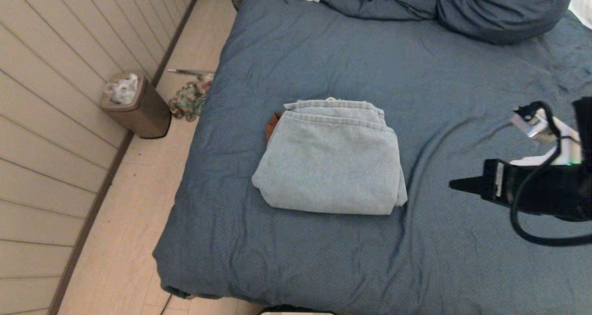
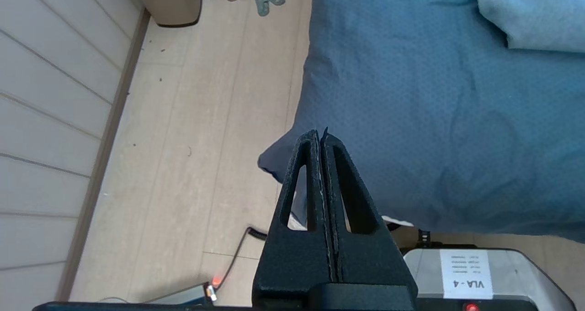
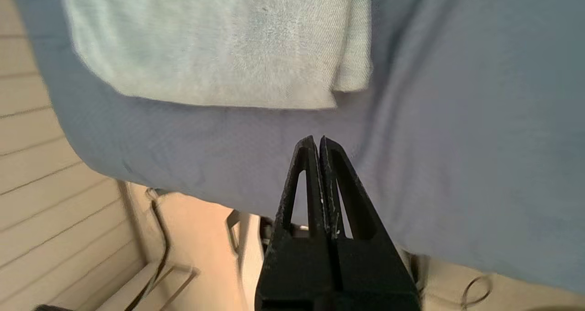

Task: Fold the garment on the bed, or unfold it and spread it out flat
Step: Unford the blue shorts

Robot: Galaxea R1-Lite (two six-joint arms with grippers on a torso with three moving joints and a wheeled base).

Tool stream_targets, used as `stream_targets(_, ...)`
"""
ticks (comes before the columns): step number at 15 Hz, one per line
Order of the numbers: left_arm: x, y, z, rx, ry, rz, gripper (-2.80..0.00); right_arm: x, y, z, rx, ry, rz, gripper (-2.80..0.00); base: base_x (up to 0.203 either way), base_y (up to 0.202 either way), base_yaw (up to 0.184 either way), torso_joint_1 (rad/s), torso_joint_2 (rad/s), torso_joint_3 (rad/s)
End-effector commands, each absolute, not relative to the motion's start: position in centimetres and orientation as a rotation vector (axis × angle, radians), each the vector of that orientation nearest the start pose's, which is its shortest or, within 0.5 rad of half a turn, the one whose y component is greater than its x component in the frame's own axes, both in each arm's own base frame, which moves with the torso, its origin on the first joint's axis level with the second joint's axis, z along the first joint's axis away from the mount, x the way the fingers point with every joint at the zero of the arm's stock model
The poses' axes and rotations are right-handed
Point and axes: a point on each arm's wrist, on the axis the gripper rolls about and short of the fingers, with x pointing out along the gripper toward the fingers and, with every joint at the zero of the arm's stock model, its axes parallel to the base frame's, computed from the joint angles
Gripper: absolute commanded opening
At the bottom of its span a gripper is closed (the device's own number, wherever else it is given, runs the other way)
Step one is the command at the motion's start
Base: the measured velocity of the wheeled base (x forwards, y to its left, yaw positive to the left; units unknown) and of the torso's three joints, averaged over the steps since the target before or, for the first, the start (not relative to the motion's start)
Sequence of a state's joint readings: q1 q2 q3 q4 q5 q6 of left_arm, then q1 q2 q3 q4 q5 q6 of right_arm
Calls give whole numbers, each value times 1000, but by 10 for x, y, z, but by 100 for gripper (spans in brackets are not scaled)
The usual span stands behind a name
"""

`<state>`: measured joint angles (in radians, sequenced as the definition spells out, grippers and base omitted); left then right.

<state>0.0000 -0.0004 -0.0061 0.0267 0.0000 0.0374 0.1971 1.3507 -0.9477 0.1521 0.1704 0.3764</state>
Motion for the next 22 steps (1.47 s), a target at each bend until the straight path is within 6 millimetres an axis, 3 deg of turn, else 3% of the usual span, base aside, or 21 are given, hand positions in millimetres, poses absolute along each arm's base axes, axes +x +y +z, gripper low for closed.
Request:
stream_targets(1, -27, 0, 93, 39, -11, 1, -280, 250, 60, 210, 364, 730, 242, -280, 0, 0, 0, 0, 0, 0)
stream_targets(3, -22, 0, 126, 35, 52, -9, -280, 252, 67, 215, 354, 711, 274, -280, 0, 0, 0, 0, 0, 0)
stream_targets(5, 2, -1, 154, 8, 188, -47, -280, 259, 78, 213, 336, 722, 303, -280, 0, 0, 0, 0, 0, 0)
stream_targets(7, 43, -3, 176, -54, 345, -121, -280, 262, 91, 212, 323, 731, 343, -280, 0, 0, 0, 0, 0, 0)
stream_targets(11, 159, -18, 203, -220, 612, -284, -280, 273, 97, 216, 318, 705, 361, -280, 0, 0, 0, 0, 0, 0)
stream_targets(13, 217, -39, 204, -260, 693, -370, -280, 282, 102, 221, 321, 681, 372, -280, 0, 0, 0, 0, 0, 0)
stream_targets(15, 263, -73, 193, -264, 762, -466, -280, 285, 114, 226, 310, 667, 403, -280, 0, 0, 0, 0, 0, 0)
stream_targets(19, 317, -130, 161, -251, 727, -599, -280, 300, 126, 217, 302, 693, 411, -280, 0, 0, 0, 0, 0, 0)
stream_targets(22, 328, -152, 154, -242, 669, -659, -280, 316, 131, 199, 295, 741, 391, -280, 0, 0, 0, 0, 0, 0)
